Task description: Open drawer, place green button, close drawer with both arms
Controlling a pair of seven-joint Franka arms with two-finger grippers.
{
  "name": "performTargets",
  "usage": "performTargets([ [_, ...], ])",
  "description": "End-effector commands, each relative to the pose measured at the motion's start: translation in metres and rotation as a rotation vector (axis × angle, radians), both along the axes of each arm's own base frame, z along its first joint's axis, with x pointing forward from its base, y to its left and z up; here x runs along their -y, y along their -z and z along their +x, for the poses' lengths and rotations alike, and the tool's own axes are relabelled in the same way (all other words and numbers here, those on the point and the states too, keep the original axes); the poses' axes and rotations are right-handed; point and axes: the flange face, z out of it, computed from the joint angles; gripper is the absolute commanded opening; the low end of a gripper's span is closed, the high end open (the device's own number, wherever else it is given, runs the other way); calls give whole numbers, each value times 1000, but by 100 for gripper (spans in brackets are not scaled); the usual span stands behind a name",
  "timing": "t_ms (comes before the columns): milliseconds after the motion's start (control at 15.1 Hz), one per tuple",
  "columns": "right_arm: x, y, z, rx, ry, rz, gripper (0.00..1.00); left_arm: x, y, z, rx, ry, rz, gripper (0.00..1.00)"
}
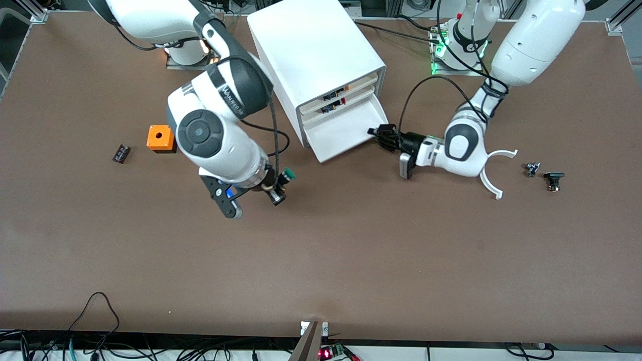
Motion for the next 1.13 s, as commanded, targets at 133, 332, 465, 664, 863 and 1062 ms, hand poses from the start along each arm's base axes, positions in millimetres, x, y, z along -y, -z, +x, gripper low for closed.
performTargets([
  [133, -60, -12, -35, 67, 81, -9, 0, -36, -21, 56, 50, 6, 116, 0],
  [332, -99, -14, -60, 113, 108, 2, 0, -39, -18, 65, 52, 0, 121, 0],
  [465, -127, -7, -78, 143, 106, 7, 0, -40, -21, 69, 57, 6, 134, 21],
  [664, -156, 14, -98, 149, 97, 6, 0, -50, -32, 77, 91, 18, 149, 100],
  [863, -181, 43, -115, 158, 103, 6, 0, -60, -52, 92, 89, 28, 169, 100],
  [1062, -209, 85, -136, 173, 110, -13, 0, -75, -94, 108, 61, 36, 271, 100],
])
